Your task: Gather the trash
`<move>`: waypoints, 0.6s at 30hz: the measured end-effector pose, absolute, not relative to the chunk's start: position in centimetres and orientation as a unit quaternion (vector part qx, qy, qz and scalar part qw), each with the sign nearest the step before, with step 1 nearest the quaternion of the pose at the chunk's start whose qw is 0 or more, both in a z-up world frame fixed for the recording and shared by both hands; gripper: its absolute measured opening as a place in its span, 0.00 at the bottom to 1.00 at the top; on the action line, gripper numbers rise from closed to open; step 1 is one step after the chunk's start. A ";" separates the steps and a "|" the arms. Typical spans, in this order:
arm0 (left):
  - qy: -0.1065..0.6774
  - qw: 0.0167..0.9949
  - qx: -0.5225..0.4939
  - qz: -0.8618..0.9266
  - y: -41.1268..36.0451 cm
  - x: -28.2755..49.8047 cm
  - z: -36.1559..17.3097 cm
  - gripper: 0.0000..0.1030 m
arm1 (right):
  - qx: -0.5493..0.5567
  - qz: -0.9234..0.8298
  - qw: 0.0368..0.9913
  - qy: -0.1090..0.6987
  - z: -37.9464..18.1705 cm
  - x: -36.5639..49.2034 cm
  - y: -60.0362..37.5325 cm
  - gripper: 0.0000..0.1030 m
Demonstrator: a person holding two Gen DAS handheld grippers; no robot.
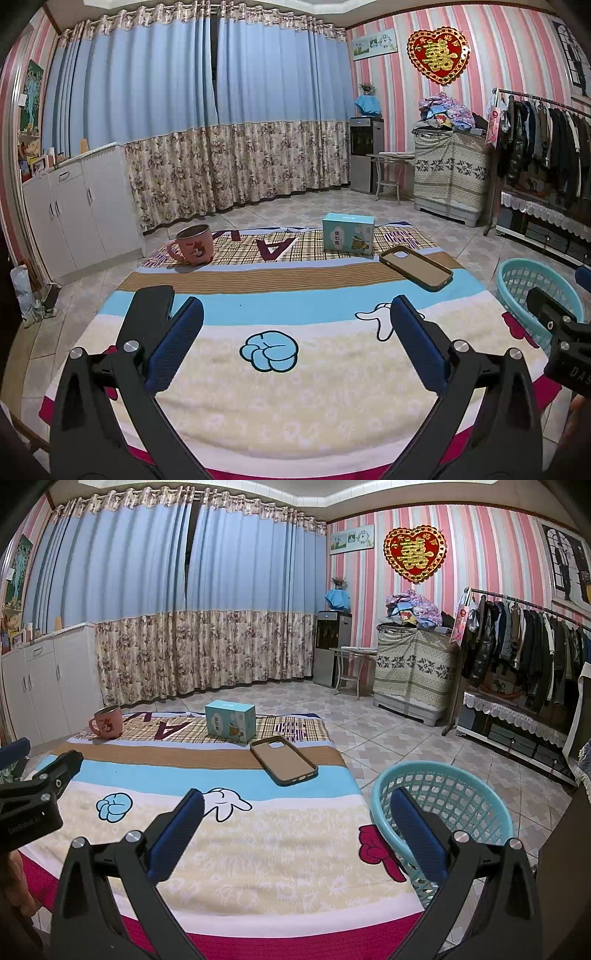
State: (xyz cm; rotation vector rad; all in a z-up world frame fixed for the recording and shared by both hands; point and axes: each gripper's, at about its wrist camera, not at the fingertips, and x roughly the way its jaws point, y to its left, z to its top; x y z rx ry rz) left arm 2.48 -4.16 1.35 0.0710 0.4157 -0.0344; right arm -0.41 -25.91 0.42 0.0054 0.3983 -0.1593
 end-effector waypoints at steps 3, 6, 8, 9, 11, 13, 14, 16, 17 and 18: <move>0.207 0.978 0.033 -0.018 -4.1 2.5 1.4 0.95 | 0.002 -0.079 0.977 0.198 0.4 -0.4 -25.9 0.96; 0.205 0.978 0.034 -0.017 -4.1 2.4 1.4 0.95 | 0.003 -0.079 0.977 0.198 0.4 -0.4 -25.9 0.96; 0.206 0.978 0.035 -0.017 -4.1 2.4 1.5 0.95 | 0.002 -0.079 0.977 0.197 0.4 -0.4 -25.9 0.96; 0.206 0.978 0.034 -0.017 -4.1 2.4 1.5 0.95 | 0.002 -0.079 0.977 0.197 0.4 -0.4 -25.9 0.96; 0.205 0.978 0.034 -0.017 -4.1 2.4 1.5 0.95 | 0.002 -0.079 0.977 0.197 0.4 -0.4 -26.0 0.96; 0.207 0.978 0.033 -0.018 -4.1 2.4 1.5 0.95 | 0.002 -0.079 0.977 0.197 0.4 -0.4 -26.0 0.96; 0.207 0.978 0.033 -0.018 -4.1 2.4 1.5 0.95 | 0.003 -0.079 0.977 0.197 0.4 -0.4 -26.0 0.96; 0.210 0.977 0.028 -0.021 -4.0 2.5 1.6 0.95 | 0.002 -0.079 0.977 0.197 0.3 -0.4 -26.0 0.96; 0.211 0.977 0.027 -0.021 -3.9 2.5 1.7 0.95 | 0.002 -0.079 0.977 0.197 0.4 -0.4 -25.9 0.96; 0.211 0.977 0.025 -0.021 -3.9 2.5 1.8 0.95 | 0.002 -0.080 0.977 0.198 0.4 -0.4 -26.0 0.96</move>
